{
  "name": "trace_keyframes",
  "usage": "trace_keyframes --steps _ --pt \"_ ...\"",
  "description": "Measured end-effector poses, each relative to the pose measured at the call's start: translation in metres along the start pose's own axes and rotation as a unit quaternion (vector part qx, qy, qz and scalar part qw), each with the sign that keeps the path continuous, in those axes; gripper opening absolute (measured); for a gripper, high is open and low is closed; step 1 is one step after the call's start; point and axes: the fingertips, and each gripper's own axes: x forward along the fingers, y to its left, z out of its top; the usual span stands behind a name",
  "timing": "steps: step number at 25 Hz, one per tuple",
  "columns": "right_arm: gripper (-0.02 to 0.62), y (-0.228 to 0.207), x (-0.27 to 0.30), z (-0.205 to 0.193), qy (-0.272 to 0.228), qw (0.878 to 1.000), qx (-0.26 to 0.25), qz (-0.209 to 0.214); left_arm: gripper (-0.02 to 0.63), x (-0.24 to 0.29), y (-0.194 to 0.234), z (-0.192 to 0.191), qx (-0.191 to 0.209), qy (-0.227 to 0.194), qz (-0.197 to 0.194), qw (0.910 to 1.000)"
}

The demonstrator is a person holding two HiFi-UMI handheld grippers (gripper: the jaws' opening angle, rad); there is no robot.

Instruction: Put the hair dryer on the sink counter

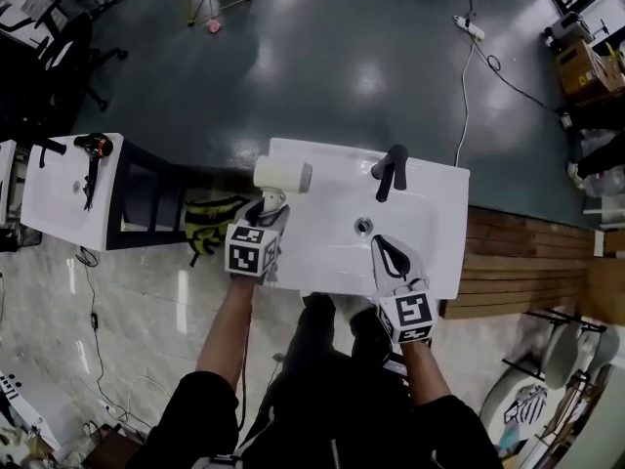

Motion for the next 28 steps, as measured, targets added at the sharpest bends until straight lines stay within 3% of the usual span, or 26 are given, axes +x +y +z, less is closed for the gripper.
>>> trace_keyframes --steps 28 --pt "0.005 -0.008 0.015 -0.035 0.038 0.999 0.02 -0.014 0.193 0.07 0.038 -0.015 -0.012 0.05 0.01 0.9986"
